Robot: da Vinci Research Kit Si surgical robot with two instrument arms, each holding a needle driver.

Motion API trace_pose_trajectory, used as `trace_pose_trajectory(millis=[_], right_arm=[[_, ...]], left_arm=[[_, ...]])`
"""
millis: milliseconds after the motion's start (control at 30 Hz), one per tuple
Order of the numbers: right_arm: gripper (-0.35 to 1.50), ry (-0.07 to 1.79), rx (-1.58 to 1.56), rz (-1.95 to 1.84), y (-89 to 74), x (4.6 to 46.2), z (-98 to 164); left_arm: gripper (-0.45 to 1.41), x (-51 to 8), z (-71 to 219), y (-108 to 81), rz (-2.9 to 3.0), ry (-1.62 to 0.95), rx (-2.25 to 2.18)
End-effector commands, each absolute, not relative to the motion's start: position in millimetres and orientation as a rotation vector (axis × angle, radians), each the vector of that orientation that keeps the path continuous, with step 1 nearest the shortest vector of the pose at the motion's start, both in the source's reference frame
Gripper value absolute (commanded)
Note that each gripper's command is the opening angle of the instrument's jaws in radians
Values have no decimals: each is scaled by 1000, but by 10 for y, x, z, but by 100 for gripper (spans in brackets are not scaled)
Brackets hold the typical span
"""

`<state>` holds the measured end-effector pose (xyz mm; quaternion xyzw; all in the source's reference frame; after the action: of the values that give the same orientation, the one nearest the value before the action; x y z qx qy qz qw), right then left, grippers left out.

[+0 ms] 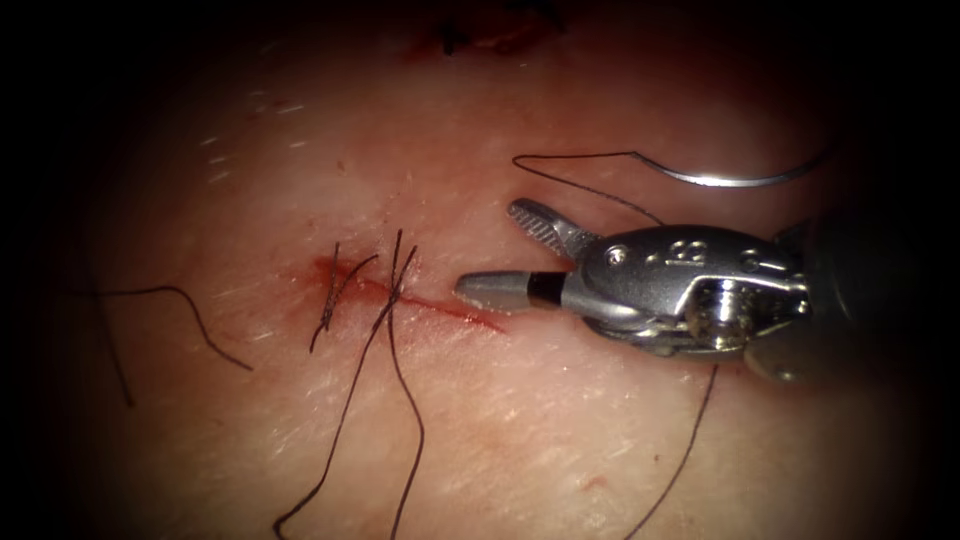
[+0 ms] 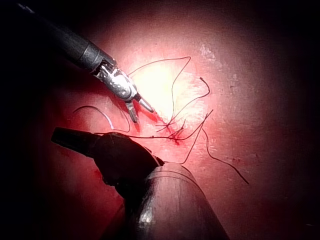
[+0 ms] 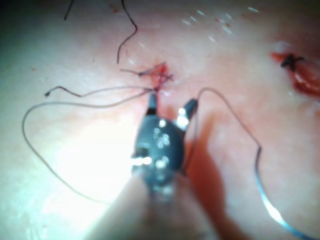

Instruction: Wound Closure

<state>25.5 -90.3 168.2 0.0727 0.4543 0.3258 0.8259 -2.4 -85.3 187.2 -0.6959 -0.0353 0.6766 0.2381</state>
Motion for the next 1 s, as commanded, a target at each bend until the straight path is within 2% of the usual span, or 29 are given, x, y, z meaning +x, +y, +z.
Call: trace_pose_trajectory(millis=[33,267,633,933,967,1000], right_arm=[[148,968,170,690,-919,265,1682],[148,958,182,678,-923,257,1679],[148,955,184,677,-921,252,1680],[148,956,185,676,-921,250,1680],[148,956,184,676,-921,251,1680],[148,956,184,676,-921,251,1680]], left_arm=[[-45,-32,1875,-865,1850,-102,-1901],[-45,-34,1897,-884,1868,-64,-1906],[-45,-69,2048,-969,1847,-211,-1829],[-45,-63,2125,-980,1802,-271,-1759],[-43,-63,2129,-983,1794,-271,-1741],[-15,-64,2132,-985,1789,-279,-1728]])
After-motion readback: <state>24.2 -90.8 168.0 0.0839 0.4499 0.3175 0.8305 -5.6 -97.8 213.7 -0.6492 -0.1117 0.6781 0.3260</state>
